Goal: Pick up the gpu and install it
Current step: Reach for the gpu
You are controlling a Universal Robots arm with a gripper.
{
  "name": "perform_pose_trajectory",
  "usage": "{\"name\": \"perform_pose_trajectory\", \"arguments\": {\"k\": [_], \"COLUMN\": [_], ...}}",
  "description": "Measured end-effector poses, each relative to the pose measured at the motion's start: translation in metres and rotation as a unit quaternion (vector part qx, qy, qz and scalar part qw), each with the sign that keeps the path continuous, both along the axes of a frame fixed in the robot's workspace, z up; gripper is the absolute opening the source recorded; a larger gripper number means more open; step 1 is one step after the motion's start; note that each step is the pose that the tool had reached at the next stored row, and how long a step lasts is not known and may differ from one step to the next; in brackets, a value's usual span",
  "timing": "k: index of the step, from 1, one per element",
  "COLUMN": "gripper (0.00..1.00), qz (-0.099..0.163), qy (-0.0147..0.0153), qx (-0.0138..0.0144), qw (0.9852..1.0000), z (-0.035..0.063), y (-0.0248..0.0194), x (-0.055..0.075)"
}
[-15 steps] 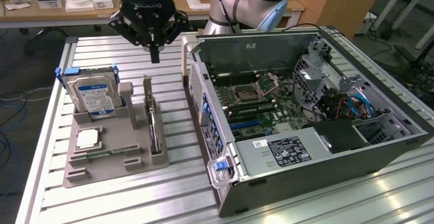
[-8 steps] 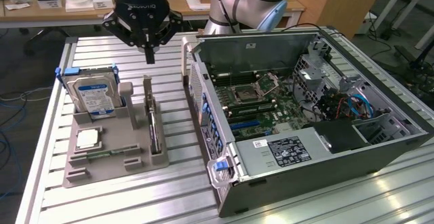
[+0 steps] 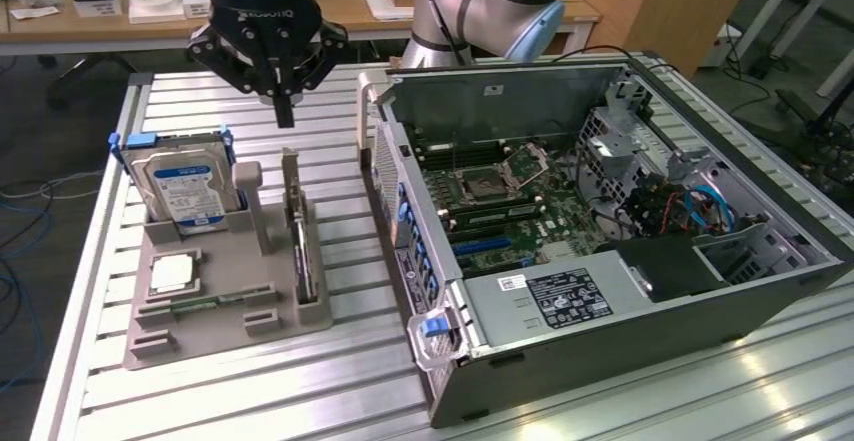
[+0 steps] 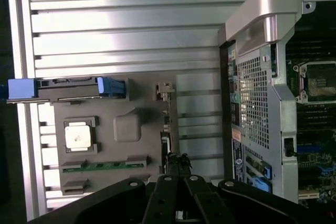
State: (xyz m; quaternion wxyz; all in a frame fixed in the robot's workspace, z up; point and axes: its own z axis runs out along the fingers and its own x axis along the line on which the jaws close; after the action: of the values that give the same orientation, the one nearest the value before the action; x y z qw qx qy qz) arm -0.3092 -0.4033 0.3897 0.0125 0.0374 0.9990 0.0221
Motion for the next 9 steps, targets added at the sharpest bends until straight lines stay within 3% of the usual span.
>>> {"name": "perform_pose_trajectory", "arguments": {"k": [9], "gripper": [0.11], "qz": [0.000], "qy": [0.0000], "qx": [0.0000], "qw": [1.0000], "z": [-0.0004], "y": [-0.0010], "x": [-0.011]}}
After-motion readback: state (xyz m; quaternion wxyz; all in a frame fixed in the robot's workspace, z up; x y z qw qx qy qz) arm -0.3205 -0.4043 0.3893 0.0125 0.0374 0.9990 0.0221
